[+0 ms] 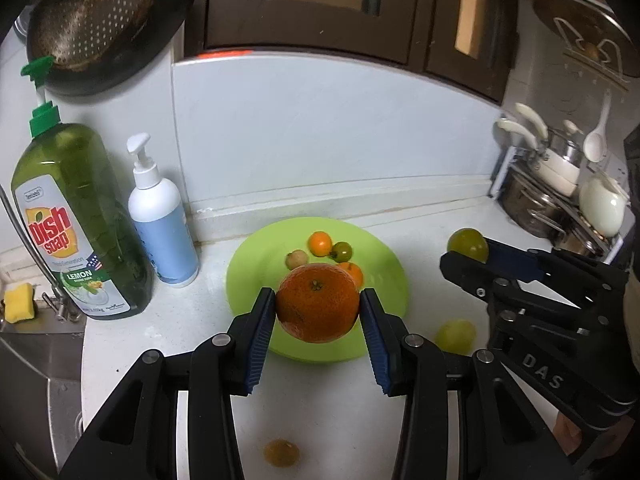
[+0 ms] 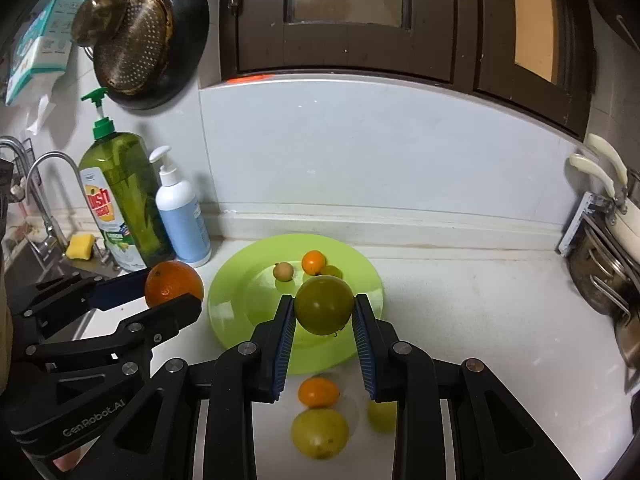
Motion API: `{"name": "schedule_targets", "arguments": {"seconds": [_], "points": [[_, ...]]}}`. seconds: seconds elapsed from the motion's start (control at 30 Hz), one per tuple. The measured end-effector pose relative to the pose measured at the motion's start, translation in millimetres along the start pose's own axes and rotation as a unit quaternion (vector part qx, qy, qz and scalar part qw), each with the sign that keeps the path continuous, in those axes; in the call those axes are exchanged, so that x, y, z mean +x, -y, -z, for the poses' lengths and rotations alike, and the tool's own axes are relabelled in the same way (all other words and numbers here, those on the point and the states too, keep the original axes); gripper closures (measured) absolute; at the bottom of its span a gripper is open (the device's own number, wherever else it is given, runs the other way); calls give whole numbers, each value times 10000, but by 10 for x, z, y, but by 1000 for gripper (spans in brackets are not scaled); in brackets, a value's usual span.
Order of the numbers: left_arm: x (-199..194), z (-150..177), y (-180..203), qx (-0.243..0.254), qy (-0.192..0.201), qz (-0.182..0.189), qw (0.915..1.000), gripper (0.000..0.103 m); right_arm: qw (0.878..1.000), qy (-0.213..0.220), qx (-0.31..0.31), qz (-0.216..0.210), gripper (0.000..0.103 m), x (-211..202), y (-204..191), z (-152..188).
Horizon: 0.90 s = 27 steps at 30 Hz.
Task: Organize fruits
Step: 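Carry both fruits onto the green plate and open both tools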
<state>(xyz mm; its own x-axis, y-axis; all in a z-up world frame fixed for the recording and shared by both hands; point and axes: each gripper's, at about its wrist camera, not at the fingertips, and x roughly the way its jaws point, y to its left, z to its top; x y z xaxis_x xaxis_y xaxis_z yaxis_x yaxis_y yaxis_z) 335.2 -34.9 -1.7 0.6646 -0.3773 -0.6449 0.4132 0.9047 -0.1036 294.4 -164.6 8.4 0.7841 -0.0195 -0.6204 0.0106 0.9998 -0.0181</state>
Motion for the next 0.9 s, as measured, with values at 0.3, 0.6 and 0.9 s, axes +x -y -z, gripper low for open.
{"name": "schedule_targets", "arguments": {"seconds": [0.3,0.6,0.9], "points": [[386,-179,-30,-45,-368,-222,9991,60,9990,-310,174,-285,73,384,184,-134],[817,-349,35,2,-722,-137,9973,60,9960,-733,262,-438,73,843,399,-271],[1198,-384,13,-22,-1092,-188,9938,60,9910,-1197,161,-583,73,1261,484,-237]]}}
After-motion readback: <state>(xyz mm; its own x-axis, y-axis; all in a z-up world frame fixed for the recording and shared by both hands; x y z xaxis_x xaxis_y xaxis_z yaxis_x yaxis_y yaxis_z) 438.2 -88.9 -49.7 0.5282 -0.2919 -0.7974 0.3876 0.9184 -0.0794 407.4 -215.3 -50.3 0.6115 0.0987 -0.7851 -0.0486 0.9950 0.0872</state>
